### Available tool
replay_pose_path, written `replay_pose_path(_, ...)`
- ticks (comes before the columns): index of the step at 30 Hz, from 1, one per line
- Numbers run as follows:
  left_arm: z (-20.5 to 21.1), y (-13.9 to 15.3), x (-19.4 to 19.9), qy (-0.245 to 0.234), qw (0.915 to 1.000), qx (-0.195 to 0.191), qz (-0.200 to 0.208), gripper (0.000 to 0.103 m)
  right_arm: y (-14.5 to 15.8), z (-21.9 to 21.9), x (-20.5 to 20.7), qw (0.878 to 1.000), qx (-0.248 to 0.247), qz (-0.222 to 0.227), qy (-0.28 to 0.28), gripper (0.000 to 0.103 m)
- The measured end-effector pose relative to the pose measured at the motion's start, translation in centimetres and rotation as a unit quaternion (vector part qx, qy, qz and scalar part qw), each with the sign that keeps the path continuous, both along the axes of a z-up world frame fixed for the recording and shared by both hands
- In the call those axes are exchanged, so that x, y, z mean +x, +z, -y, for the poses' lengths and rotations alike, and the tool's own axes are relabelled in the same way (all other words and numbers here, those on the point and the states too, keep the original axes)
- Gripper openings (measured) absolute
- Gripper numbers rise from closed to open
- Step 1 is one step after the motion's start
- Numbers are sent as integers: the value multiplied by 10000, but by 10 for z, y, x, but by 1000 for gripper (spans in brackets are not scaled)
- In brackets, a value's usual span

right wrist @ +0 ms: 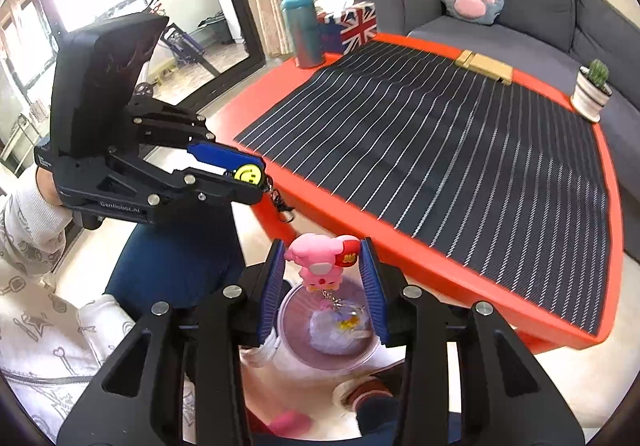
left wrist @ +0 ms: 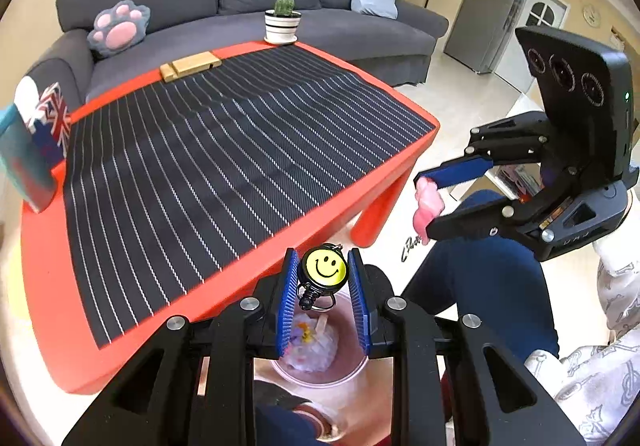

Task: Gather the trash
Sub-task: 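Carry both keychains over the wastebasket while the right gripper opens to drop the pig keychain, then open the left gripper to drop the smiley keychain into the wastebasket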

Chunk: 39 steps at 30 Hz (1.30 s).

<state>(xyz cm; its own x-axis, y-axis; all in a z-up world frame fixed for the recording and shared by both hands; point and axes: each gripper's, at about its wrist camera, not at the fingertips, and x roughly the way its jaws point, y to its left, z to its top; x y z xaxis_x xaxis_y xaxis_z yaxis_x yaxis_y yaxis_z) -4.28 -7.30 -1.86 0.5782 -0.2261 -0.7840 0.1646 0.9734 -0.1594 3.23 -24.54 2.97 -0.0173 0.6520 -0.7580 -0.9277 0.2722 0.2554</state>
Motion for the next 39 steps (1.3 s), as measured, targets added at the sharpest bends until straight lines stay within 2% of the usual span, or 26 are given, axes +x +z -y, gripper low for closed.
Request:
replay_pose_path(9, -4, -1, -13, 84, 9999, -59, -5, 25, -12, -9, -14, 9995, -116, -110, 263, 40)
replay_pose_path(10, -4, -1, -13, 92, 9999, -53, 2, 25, -13, -10, -14, 9995, -123, -111, 268, 51)
replay_pose_path(11, -5, -1, -13, 99, 9999, -53, 5, 25, -12, -10, -14, 9995, -124, -98, 257, 72)
replay_pose_path(12, -5, -1, -14, 100, 9999, -51, 5, 25, -12, -10, -13, 9997, -120, -52, 198, 79)
replay_pose_path(13, -5, -1, -14, 99, 9999, -45, 7, 25, -11, -9, -12, 9998, -102, -28, 144, 85)
replay_pose_path(16, -4, -1, -15, 86, 10000, -43, 4, 25, -9, -6, -7, 9999, -91, 27, -31, 90)
replay_pose_path(39, 17, -6, -6, -201, 9998, -26, -88, 25, 0, 26, 3, 9988, -9, 111, -472, 93)
